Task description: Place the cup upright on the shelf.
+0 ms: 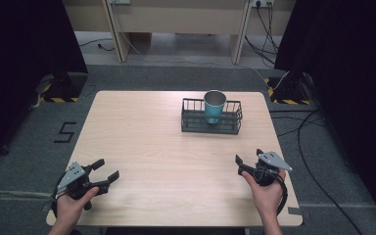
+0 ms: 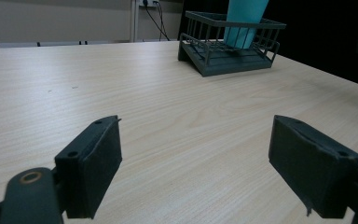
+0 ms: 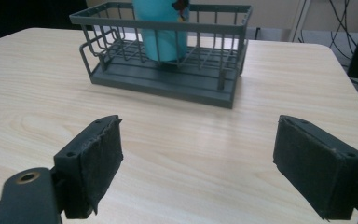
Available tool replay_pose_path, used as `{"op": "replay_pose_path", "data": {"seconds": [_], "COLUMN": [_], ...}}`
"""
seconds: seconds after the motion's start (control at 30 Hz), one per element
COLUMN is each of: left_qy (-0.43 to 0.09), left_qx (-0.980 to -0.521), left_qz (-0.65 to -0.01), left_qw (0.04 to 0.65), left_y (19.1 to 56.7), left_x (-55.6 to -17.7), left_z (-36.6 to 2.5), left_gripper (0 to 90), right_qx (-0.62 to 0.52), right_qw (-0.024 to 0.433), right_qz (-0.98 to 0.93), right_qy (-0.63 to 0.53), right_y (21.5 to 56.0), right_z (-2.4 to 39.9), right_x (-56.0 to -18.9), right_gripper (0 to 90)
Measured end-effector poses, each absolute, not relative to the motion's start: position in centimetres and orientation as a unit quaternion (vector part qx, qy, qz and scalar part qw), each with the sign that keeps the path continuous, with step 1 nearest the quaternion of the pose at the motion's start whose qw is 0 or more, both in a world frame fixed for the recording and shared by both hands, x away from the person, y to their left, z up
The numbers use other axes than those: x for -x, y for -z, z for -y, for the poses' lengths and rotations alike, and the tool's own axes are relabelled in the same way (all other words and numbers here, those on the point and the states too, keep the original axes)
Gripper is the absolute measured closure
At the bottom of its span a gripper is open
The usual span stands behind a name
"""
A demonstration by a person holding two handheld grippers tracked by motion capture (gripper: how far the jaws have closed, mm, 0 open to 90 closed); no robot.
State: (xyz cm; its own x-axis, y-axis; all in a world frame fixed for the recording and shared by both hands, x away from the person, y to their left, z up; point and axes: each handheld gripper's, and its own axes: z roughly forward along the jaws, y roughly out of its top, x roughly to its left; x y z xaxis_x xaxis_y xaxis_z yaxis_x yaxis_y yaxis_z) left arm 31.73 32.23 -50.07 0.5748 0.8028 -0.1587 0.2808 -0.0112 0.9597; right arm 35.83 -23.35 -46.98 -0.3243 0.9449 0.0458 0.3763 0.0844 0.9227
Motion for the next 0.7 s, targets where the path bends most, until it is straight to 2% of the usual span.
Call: {"op": "replay_pose_path", "data": {"seconds": [0.7], "left_qy": [-0.228], "left_qx": [-0.676], "left_qz": [-0.401], "left_qw": [0.574], "left_y": [50.1], "left_x": [-31.7], "left_z": [-32.2], "left_gripper": [16.5], "right_qx": [-0.519], "right_qw": [0.321], "right_qz": [-0.656], "right_qy": [-0.443], "right_y": [49.7], "right_z": [26.5], "right_x": [-32.7], "right_gripper": [16.3]}}
